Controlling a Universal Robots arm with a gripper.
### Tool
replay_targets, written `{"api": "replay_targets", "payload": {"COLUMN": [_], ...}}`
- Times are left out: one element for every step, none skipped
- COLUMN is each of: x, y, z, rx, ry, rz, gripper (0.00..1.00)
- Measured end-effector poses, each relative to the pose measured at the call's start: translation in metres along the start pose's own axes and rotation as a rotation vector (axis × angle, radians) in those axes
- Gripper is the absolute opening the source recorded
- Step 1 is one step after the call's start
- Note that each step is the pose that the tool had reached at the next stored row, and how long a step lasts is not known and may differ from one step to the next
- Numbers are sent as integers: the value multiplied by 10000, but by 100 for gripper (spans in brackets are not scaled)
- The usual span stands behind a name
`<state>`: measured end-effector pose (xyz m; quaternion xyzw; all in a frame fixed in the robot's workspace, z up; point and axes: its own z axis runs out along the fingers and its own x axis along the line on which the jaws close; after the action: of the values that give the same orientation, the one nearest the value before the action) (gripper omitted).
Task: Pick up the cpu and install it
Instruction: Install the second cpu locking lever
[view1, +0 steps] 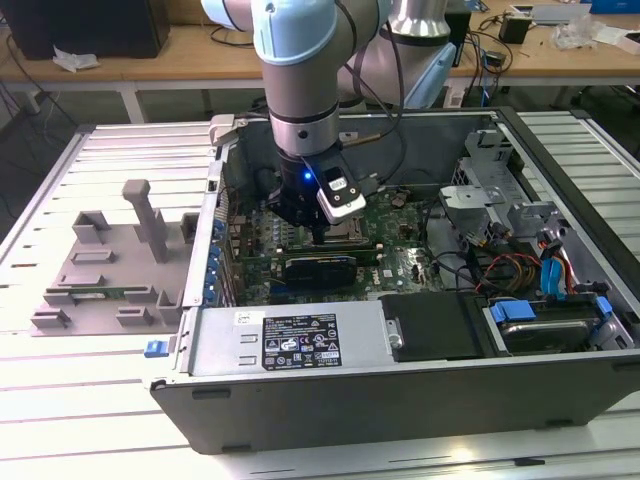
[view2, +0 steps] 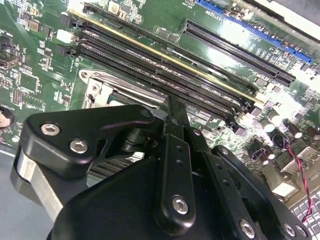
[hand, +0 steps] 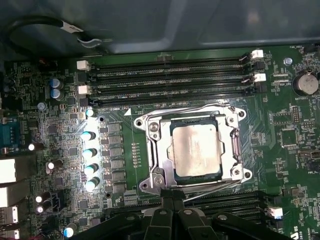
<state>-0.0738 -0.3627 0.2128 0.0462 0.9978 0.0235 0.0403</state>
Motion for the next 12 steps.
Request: {"api": "replay_targets", "payload": {"x": [0, 0, 0, 0, 0, -1, -2, -6, -10, -12, -12, 0], "y": [0, 0, 0, -4, -18, -34, -51, -91, -127, -145, -157, -173], "z": [3, 3, 3, 3, 4, 4, 3, 2, 0, -1, -1, 0], "rx": [-20, -24, -27, -110, -235, -300, -337, -427, -516, -575, -637, -837], "ry": [2, 2, 3, 11, 21, 27, 30, 38, 46, 52, 56, 73], "rz": [1, 2, 2, 6, 19, 25, 28, 36, 42, 47, 52, 70], "gripper": [11, 11, 11, 11, 11, 11, 11, 11, 11, 11, 11, 11]}}
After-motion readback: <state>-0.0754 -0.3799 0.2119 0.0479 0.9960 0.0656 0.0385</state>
